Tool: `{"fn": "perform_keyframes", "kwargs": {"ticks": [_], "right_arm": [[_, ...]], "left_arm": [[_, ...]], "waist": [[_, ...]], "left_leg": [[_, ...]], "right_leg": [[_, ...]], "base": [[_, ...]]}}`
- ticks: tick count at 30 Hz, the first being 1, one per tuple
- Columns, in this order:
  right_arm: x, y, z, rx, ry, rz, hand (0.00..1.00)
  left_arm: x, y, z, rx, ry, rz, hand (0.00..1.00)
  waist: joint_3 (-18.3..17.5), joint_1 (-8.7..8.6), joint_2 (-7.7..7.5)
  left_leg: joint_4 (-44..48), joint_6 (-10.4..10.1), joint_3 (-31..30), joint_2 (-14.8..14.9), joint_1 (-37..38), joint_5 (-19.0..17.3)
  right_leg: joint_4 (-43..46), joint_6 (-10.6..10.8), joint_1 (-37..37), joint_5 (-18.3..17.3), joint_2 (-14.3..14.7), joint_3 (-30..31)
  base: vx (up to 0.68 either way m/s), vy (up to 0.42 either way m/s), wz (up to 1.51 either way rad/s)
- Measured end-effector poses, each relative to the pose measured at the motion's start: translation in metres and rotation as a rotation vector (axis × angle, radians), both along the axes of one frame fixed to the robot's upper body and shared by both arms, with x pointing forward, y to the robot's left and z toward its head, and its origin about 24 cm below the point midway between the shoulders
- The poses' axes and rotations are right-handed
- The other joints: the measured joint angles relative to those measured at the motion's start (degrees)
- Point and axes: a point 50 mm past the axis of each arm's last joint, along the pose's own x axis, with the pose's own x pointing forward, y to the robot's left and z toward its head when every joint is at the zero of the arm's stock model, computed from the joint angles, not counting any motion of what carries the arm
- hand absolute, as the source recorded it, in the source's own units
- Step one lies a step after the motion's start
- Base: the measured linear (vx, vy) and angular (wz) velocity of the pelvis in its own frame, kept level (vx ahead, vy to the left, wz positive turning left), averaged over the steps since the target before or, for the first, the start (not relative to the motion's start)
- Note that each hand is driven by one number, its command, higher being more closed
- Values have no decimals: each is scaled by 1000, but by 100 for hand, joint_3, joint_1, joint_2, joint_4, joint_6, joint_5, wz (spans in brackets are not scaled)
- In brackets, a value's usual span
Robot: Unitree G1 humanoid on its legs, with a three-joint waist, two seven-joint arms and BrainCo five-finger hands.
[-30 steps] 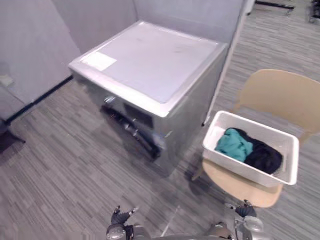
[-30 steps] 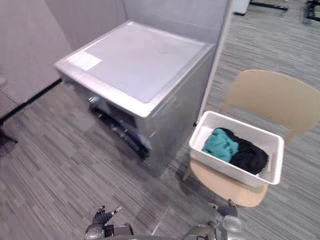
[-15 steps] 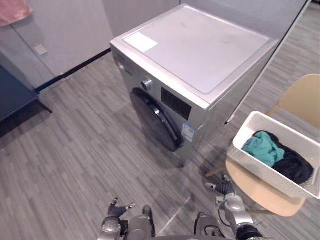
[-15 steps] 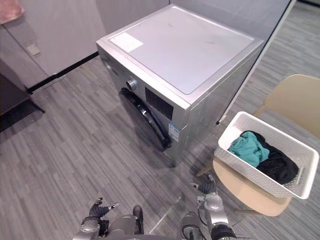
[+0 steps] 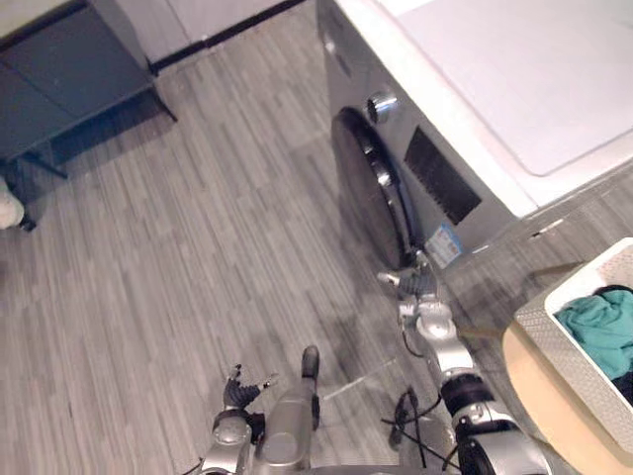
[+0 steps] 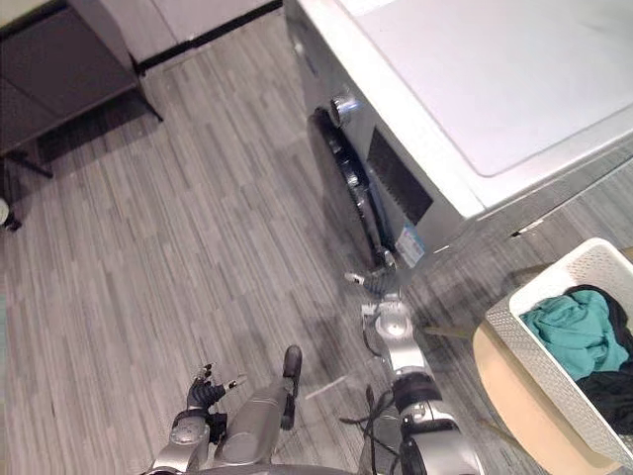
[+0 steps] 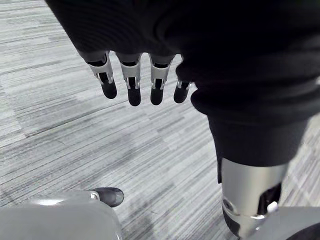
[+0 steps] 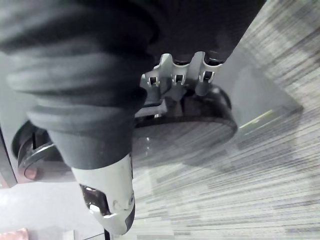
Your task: Pick up the laundry basket with both hands and put the clothes into the washing machine.
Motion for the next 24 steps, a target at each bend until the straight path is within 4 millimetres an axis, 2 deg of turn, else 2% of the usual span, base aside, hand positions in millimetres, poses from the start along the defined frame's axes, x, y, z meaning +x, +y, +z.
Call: {"fn": "perform_keyframes", "kwargs": {"ticks": [2,8,11,18,20,24], "right_arm": [[9,-18,27,-28,-89,-68,0],[17,-23,47,-39,-149,-109,0],[22,-21,57,-43,-174,-86,0],[38,18,68,-1,-170,79,0],[39,37,69,18,-167,154,0],[45,102,89,44,-180,359,0]], "left_arm": [[4,0,3,7,-20,1,0],[7,4,6,22,-42,17,0],[12,4,8,24,-54,12,0],[25,1,15,37,-83,-32,0],[33,-3,18,37,-101,-59,0],[49,-13,27,15,-151,-85,0]], "waist": [[47,110,28],[192,131,61],[300,245,65],[424,275,7],[424,328,7],[424,631,12]], "left_leg": [[-132,5,-9,-2,-145,142],[-262,22,-86,3,-318,306],[-313,37,-84,5,-337,352],[-309,-1,-168,13,-476,384],[-263,-18,-280,33,-546,395],[-225,-96,-664,65,-760,443]], "right_leg": [[33,-37,-219,43,-1,27],[104,-52,-449,108,13,36],[125,-47,-541,139,21,104],[251,-47,-718,138,63,107],[251,-49,-718,136,102,28],[260,-135,-712,40,179,-309]], "base": [[-102,-11,2],[-70,-7,5],[-63,-10,-7],[-22,-43,-1],[21,-60,17],[13,-78,36]]}}
